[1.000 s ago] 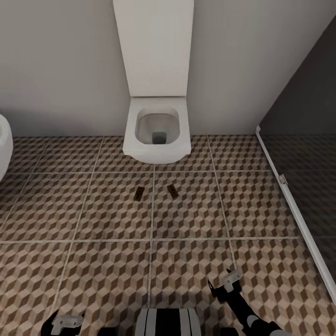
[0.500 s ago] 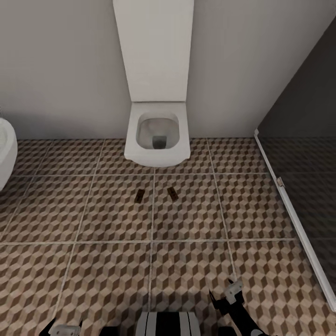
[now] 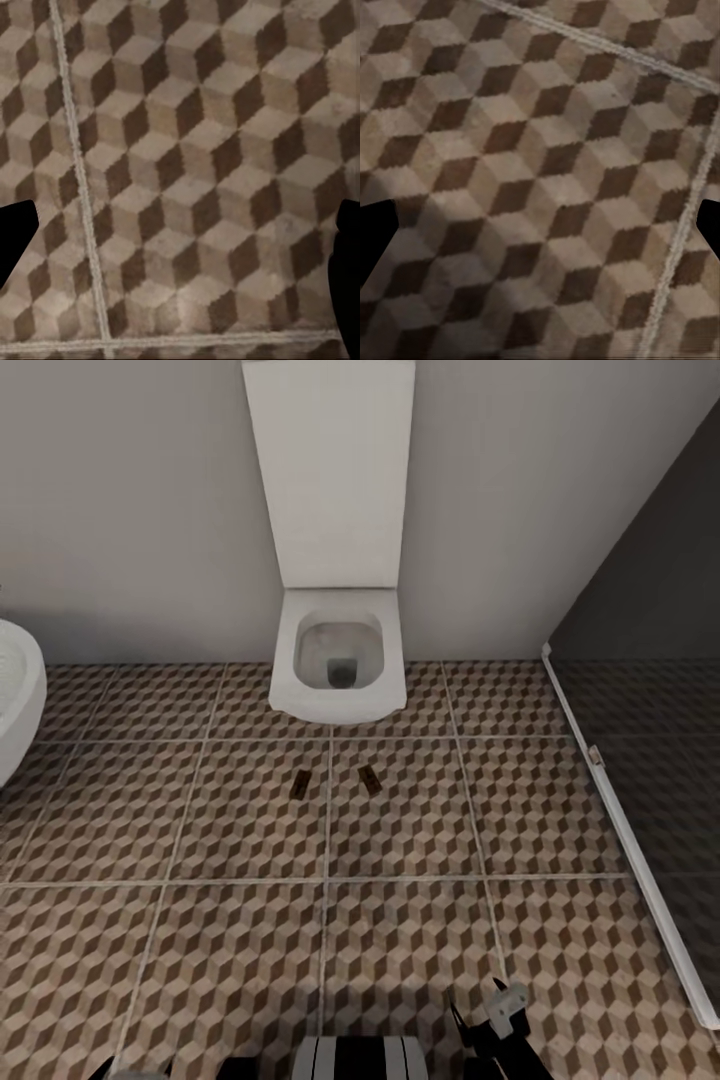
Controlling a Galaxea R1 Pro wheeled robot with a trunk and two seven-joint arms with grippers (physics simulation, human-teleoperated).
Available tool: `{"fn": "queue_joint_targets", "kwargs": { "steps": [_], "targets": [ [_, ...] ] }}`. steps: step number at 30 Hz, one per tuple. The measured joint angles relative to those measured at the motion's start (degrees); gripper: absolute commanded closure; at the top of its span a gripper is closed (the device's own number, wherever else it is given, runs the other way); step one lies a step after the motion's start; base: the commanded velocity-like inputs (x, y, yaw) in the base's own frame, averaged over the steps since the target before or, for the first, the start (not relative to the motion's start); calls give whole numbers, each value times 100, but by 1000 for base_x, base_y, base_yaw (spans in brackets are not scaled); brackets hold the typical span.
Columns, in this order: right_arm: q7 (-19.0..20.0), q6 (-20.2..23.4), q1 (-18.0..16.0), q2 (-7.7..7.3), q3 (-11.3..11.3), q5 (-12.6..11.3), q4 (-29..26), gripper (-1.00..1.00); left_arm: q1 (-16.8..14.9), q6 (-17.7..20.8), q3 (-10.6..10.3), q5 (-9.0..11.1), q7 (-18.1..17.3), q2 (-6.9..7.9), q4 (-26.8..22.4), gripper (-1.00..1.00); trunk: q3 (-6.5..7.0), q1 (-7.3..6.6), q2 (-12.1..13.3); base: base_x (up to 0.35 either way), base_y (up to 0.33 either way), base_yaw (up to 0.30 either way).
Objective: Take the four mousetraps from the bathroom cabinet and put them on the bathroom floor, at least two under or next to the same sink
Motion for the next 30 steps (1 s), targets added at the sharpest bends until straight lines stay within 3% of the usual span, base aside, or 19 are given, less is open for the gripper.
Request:
{"fn": "queue_joint_targets", "kwargs": {
  "steps": [30],
  "targets": [
    [-37, 14, 41, 38, -3, -24, -9, -100, 37, 9, 20, 18, 8, -35, -12, -100, 539, -659, 1203, 0, 0, 0]
  ]
}}
